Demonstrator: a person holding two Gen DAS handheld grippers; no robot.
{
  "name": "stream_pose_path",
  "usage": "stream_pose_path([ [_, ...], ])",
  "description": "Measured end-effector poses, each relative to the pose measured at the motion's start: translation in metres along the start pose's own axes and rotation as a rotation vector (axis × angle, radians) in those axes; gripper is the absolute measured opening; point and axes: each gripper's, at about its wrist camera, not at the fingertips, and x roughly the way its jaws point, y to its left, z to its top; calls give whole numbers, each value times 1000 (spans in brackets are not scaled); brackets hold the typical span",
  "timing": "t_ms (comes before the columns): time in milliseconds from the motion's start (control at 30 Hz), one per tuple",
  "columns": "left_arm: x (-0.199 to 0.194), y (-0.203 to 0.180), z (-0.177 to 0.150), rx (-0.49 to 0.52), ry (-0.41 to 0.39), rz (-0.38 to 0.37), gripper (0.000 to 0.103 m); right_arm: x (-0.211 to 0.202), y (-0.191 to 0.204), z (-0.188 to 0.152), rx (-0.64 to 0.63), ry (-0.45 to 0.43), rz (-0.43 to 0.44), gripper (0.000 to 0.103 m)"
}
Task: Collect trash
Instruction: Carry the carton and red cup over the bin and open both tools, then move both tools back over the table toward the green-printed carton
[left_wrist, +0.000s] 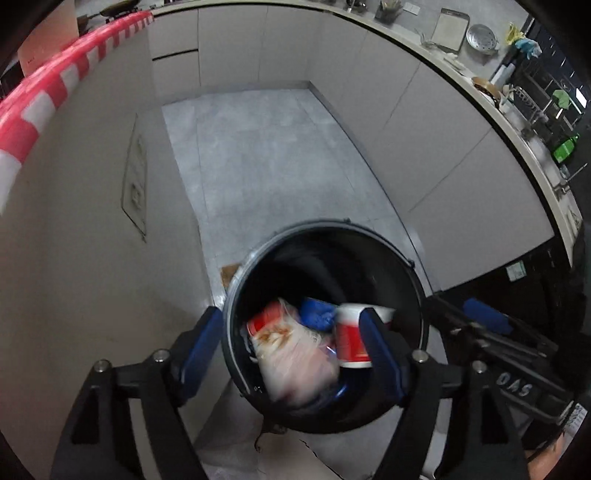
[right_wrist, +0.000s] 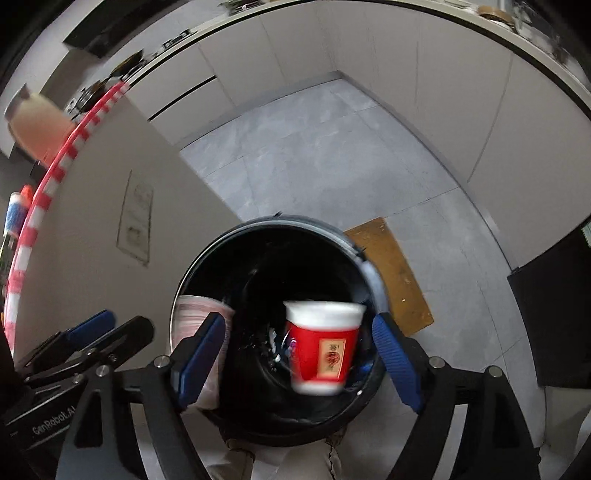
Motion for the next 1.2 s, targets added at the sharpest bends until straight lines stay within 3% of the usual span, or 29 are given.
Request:
stream_pose_path([
  [233, -57, -4, 7, 28, -120, -10, 77, -38, 8, 7, 9, -100, -10, 84],
  [533, -148, 27, 5, 25, -243, -62, 77, -104, 73, 4, -8, -228, 22, 84],
  [800, -194, 124, -8, -59, -303, 10, 77, -130, 174, -13, -82, -264, 83, 84],
  [1200, -235, 273, -41, -159, -338, 122, 78, -125, 359, -63, -194, -270, 167, 84],
])
